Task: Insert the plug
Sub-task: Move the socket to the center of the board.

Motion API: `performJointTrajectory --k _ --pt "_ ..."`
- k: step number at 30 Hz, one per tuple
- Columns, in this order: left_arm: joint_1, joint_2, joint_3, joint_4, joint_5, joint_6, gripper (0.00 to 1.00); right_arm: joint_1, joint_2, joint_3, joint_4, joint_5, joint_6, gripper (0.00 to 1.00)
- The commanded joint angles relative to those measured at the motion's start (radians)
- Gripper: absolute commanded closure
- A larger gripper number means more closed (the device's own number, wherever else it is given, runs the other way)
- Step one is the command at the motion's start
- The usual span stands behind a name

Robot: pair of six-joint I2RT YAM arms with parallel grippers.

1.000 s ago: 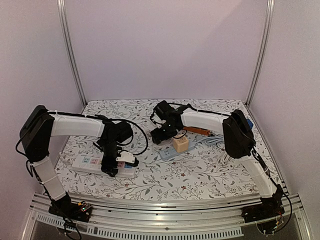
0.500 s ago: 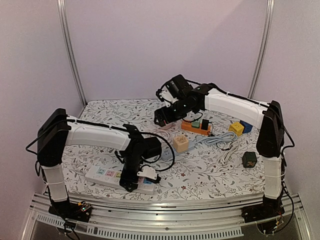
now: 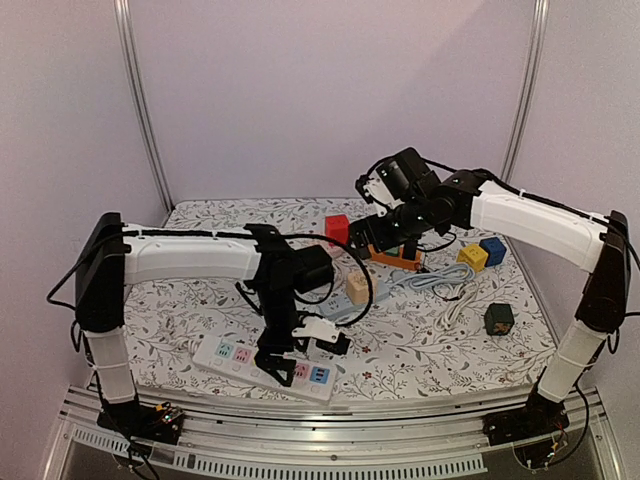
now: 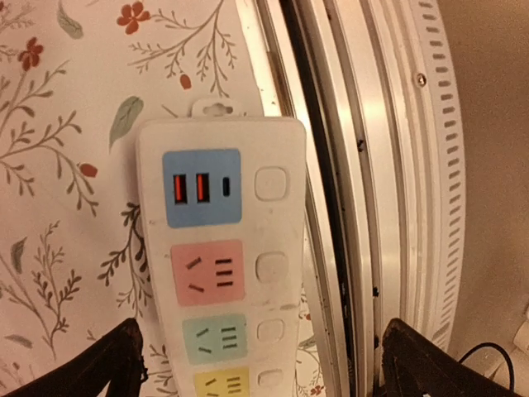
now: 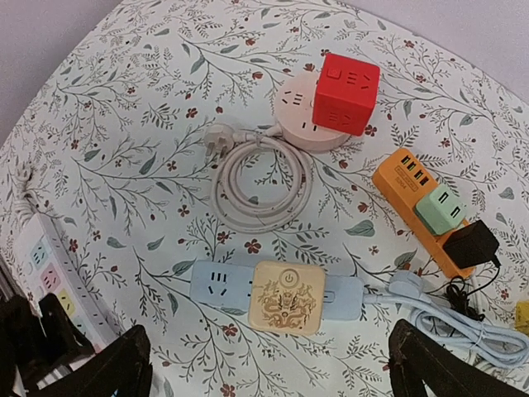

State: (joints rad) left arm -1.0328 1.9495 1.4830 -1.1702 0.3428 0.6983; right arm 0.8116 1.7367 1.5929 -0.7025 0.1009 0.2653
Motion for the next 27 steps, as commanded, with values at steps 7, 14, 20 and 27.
performJointTrajectory --k 7,14,20,27 --pt "0.557 -0.292 -0.343 -0.041 -0.328 0.415 0.07 0.019 -0.112 -0.144 0.116 -0.134 -0.050 0.01" --pt "0.732 -0.350 -0.553 0.124 -0.368 0.522 0.02 0.038 -0.051 -0.102 0.118 -0.168 -0.054 0.01" --pt "0.719 -0.346 -0.611 0.214 -0.241 0.423 0.07 0.062 -0.013 -0.091 0.105 -0.192 -0.050 0.01" --pt "0.613 -0.306 -0.624 0.229 -0.242 0.209 0.44 0.076 -0.009 -0.093 0.091 -0.189 -0.038 0.01"
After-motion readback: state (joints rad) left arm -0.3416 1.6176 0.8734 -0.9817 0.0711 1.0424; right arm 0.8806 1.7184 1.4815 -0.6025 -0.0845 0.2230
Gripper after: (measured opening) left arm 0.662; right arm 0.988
